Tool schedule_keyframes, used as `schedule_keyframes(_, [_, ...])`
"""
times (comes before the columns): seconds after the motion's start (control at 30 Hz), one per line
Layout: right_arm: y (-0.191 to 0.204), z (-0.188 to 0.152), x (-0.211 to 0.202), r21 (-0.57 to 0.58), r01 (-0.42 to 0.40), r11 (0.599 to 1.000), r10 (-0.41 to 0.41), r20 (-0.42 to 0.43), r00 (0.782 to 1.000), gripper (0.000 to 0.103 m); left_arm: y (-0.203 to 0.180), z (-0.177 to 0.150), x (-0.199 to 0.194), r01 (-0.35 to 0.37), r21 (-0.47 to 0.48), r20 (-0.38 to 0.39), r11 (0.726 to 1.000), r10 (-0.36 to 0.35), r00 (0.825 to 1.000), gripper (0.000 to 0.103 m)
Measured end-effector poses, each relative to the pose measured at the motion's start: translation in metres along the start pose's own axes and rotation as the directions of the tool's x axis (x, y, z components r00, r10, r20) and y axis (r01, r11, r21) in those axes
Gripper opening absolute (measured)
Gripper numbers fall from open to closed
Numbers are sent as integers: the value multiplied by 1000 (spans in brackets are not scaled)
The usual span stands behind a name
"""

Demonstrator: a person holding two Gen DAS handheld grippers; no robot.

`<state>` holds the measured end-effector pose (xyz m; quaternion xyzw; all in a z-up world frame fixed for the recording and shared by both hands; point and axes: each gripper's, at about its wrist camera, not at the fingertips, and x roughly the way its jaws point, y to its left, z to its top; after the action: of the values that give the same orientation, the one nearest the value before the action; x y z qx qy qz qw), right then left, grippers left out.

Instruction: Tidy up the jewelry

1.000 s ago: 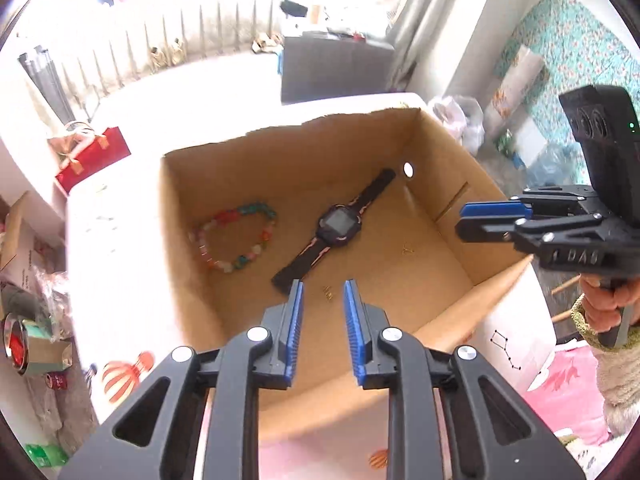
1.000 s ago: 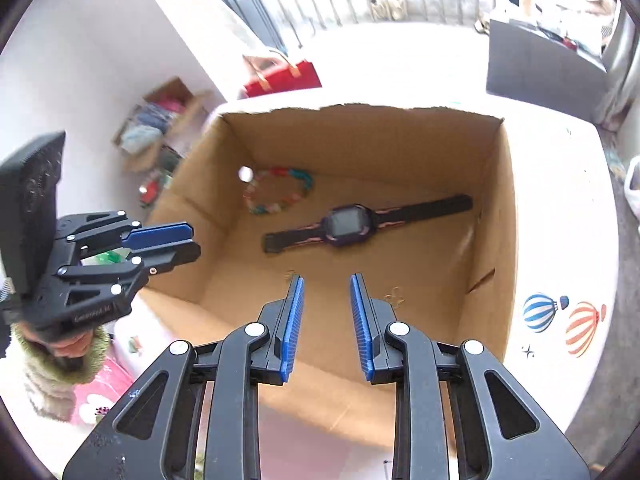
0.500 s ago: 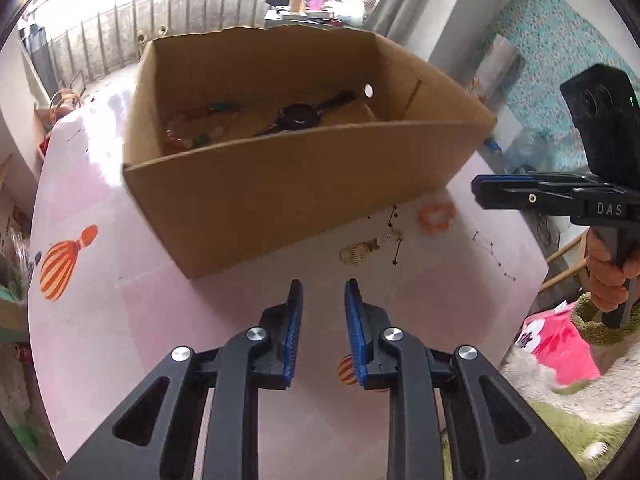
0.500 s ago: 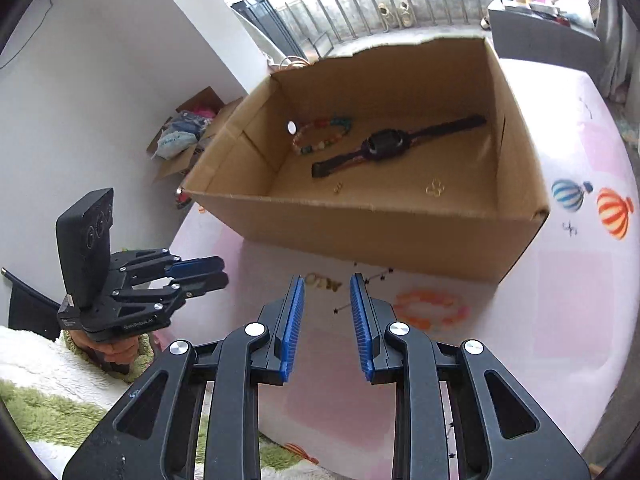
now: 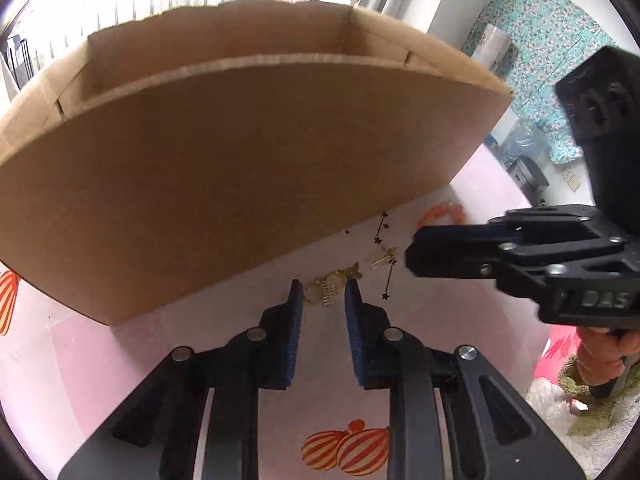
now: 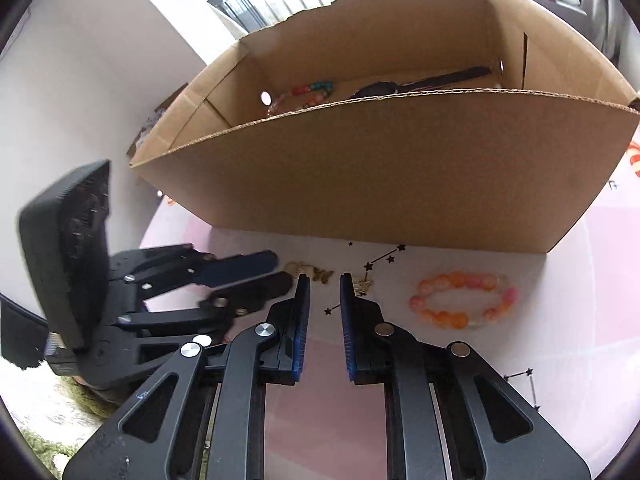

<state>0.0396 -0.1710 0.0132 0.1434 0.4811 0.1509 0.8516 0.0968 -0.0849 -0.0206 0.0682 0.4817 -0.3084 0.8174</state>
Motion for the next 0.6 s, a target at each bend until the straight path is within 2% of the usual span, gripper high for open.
schedule_keyframes(0.17, [6,0,2,-52,80,995,-80,-1,997,15,-5,2,2,-19,-21,10,1000,19,1000,20])
schedule_keyframes(0.27, [7,-2,3,-59,103,993,-102,16,995,15,-10,1,4,-69,4,8,998,69,998,11])
schedule_keyframes(0.4, [10,-3,7,-66,138,988,-138,14,990,14,-9,0,1,-83,-33,-10,996,83,997,9])
schedule_keyframes(0.47, [12,-2,8,-66,157,985,-156,20,988,14,-12,-2,-1,-81,-37,-5,996,81,997,3])
schedule_keyframes(0.6, [10,-4,7,-37,147,988,-145,47,988,14,-14,-4,-2,-90,-21,-25,996,89,996,2])
